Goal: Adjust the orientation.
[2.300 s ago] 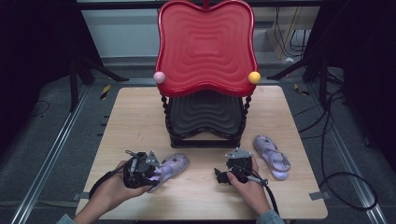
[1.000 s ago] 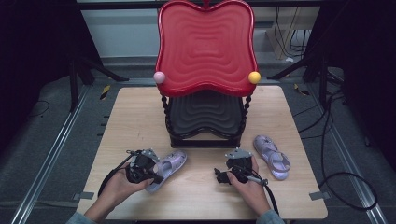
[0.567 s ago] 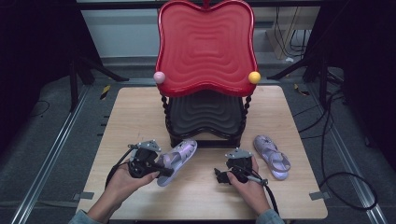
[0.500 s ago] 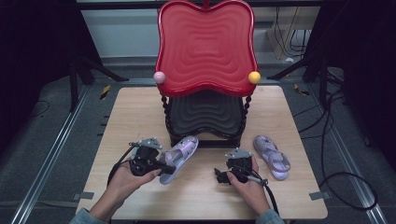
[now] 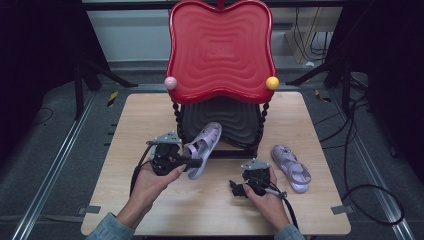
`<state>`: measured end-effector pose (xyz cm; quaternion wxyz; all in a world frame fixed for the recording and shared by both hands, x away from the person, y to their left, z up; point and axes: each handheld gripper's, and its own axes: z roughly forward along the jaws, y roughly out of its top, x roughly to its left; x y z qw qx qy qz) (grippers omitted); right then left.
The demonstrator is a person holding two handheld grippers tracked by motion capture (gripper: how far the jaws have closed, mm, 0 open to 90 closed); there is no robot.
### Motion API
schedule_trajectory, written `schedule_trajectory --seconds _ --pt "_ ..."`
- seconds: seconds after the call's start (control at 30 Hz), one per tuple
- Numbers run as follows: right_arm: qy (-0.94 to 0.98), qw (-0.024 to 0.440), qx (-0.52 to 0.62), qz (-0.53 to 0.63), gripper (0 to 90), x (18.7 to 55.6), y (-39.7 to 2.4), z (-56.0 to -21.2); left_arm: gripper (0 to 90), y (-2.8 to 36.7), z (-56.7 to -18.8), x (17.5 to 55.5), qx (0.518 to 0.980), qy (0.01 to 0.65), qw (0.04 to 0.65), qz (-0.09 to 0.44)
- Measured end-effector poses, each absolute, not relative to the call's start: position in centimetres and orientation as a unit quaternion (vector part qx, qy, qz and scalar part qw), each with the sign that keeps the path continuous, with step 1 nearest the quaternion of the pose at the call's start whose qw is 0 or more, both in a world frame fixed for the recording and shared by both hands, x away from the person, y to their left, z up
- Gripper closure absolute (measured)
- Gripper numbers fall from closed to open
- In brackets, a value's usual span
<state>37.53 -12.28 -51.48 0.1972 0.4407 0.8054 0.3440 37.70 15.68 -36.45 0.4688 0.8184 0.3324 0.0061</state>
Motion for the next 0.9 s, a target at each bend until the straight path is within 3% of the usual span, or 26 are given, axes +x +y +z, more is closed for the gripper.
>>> schedule_trajectory --seconds 0.9 --pt "0.806 0.194 0.439 0.345 2.1 37.5 -12.3 -51.5 86.1 11.9 -35.8 40.0 0.754 0.362 0.540 0.092"
